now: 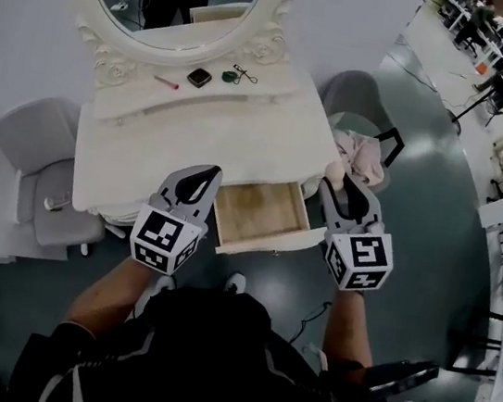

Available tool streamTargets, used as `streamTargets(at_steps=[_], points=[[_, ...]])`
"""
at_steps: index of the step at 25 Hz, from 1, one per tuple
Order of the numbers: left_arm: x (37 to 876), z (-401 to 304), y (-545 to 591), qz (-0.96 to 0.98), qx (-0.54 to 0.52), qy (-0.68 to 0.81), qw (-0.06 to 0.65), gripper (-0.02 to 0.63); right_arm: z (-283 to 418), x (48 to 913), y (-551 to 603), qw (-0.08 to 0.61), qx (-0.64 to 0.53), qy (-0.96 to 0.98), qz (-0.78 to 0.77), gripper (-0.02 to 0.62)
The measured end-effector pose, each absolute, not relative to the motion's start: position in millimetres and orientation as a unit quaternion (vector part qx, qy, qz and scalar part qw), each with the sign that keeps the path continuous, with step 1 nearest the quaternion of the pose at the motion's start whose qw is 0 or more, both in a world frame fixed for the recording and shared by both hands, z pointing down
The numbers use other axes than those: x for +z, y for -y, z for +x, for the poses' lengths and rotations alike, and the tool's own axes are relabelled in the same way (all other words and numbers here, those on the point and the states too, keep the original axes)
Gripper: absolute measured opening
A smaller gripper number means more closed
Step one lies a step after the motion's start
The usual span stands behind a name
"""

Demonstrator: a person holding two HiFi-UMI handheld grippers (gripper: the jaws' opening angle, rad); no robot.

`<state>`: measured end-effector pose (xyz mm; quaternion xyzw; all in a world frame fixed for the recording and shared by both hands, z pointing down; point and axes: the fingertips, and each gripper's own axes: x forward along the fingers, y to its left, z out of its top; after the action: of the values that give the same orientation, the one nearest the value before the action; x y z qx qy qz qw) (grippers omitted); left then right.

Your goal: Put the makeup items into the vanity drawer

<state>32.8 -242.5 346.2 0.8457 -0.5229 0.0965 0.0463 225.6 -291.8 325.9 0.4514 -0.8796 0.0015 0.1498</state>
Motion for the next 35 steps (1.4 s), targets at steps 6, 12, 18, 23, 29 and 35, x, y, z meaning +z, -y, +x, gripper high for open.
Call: streamTargets(at_steps=[6, 12, 18, 23, 29, 35], points=[[380.8, 22.6, 234.8, 0.820, 0.119, 0.554, 0.082, 0.003, 200.7, 371.0, 304.2, 0.188, -0.007, 0.900, 0.393, 0.152], [408.1, 16.7, 237.0, 0.813, 0.121, 0.563, 0.084, 0.003, 179.8, 434.7, 328.4, 0.232, -0.001, 0.907, 0.352, 0.152], [437.0, 9.8, 235.5, 0.802, 0.135, 0.570, 0.114, 0.003, 165.0, 499.7, 333.7, 0.259, 0.033, 0.909, 0.324, 0.152], [454.7, 4.2, 232.0, 0.792, 0.147, 0.580, 0.120, 0.003, 149.5, 559.1, 329.7, 0.295, 0.057, 0.912, 0.280, 0.152], [471.4, -14.1, 221.9, 0.771, 0.150, 0.601, 0.149, 0.003, 121.6, 629.8, 318.8, 0.354, 0.048, 0.911, 0.208, 0.152], [480.4, -28.0, 219.0, 0.759, 0.142, 0.615, 0.162, 0.003, 99.3, 688.8, 303.9, 0.403, 0.029, 0.903, 0.144, 0.152]])
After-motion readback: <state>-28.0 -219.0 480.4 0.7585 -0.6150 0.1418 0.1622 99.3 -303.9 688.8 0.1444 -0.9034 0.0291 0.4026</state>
